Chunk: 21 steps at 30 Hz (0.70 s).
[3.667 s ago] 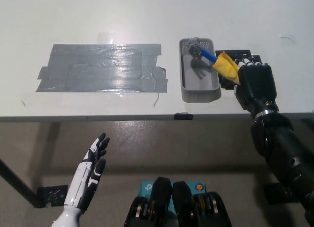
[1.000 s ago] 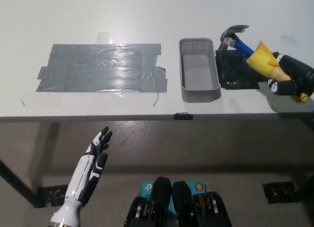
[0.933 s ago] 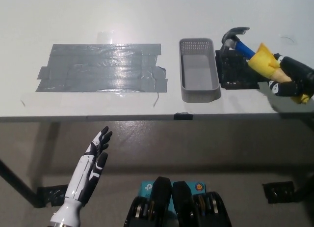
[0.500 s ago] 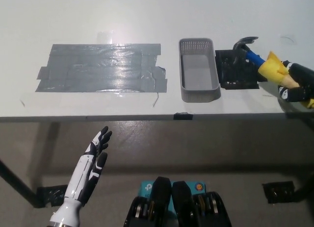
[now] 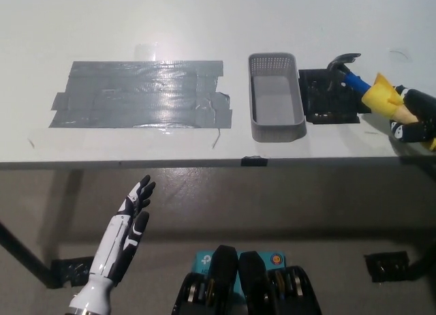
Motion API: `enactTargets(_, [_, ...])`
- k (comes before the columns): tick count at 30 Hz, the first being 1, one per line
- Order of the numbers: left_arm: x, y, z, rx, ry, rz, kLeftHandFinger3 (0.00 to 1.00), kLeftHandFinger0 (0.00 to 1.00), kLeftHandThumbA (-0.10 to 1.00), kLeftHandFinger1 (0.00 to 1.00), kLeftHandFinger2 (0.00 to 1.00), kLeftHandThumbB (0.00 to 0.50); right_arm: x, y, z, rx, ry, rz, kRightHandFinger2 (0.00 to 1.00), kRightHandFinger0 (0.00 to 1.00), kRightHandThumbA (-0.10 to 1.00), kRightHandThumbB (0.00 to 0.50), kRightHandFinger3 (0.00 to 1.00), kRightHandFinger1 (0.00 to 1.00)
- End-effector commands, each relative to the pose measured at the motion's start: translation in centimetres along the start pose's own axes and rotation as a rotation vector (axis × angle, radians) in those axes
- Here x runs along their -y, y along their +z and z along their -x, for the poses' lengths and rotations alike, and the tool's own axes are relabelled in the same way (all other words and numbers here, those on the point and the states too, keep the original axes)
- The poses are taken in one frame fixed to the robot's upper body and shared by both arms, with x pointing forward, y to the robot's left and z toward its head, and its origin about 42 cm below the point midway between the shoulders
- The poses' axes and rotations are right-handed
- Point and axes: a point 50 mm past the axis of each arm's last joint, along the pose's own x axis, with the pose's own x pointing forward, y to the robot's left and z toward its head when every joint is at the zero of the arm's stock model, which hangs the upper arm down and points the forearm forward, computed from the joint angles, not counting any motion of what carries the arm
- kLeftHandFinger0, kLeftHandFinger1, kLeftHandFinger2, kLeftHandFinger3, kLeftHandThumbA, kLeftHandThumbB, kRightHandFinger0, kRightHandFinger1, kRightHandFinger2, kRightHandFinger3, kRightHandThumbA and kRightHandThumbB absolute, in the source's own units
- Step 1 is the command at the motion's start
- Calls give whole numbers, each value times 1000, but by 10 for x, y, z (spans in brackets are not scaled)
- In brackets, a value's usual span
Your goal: The robot picks the hammer with right hand and hits the black area on the desk and places it back.
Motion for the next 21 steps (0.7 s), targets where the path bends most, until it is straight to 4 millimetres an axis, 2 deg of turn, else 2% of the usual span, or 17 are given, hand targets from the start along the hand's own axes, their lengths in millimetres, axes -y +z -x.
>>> enactTargets(1, [-6,8,-4,45,-2,-17,1000,1000,1000,1000,1000,42,50,21,12,75,-109,56,925,37,-100,108,984,591])
enactTargets(2, [-7,9,-5,49,-1,-17,1000,1000,1000,1000,1000,41,54,23,14,81,-118,55,905,31,-100,111,977,574])
enactTargets(3, [-7,8,-5,49,-1,-15,1000,1000,1000,1000,1000,41,66,23,18,114,-151,33,869,61,-100,104,951,537])
enactTargets(4, [-6,9,-6,52,-1,-5,1000,1000,1000,1000,1000,34,83,25,26,124,-192,8,878,84,-100,103,954,536])
enactTargets(5, [-6,9,-6,53,5,-5,1000,1000,1000,1000,1000,33,95,28,31,131,-222,-7,926,116,-100,100,983,603])
enactTargets(6, [-7,9,-8,56,4,-5,1000,1000,1000,1000,1000,28,96,28,31,131,-225,-8,695,23,-100,25,837,285])
enactTargets(7, [-8,9,-8,58,10,-12,1000,1000,1000,1000,1000,26,129,38,47,167,-301,-62,922,244,-100,163,1000,572])
enactTargets(8, [-8,10,-7,55,7,-13,1000,1000,1000,1000,1000,31,139,41,52,178,-325,-84,966,286,-100,132,1000,672])
enactTargets(9, [-8,9,-7,49,2,-14,1000,1000,1000,1000,1000,33,146,42,55,181,-343,-111,968,282,-100,130,1000,666])
enactTargets(10, [-8,9,-7,56,9,-2,1000,1000,1000,1000,1000,31,165,47,65,205,-375,-125,950,274,-100,94,1000,645])
enactTargets(11, [-8,9,-7,56,5,-5,1000,1000,1000,1000,1000,31,170,49,69,207,-387,-131,947,275,-100,92,1000,644])
enactTargets(12, [-7,10,-8,58,-1,-16,1000,1000,1000,1000,1000,27,178,52,75,235,-394,-141,927,233,-100,85,1000,621])
enactTargets(13, [-7,10,-8,55,-2,-13,1000,1000,1000,1000,1000,26,181,57,82,249,-402,-115,913,205,-100,77,1000,607])
enactTargets(15, [-7,10,-7,48,-4,-14,1000,1000,1000,1000,1000,32,178,60,85,240,-400,-93,953,218,-100,92,1000,640])
enactTargets(16, [-8,10,-7,47,-4,-16,1000,1000,1000,1000,1000,33,175,59,84,239,-390,-100,969,230,-100,102,1000,658])
enactTargets(18, [-7,11,-8,60,-7,-8,1000,1000,1000,1000,1000,21,167,53,82,226,-375,-108,938,233,-100,102,1000,651])
enactTargets(21, [-6,10,-9,59,-9,-24,1000,1000,1000,1000,1000,36,148,39,71,178,-337,-79,951,164,-100,109,1000,594])
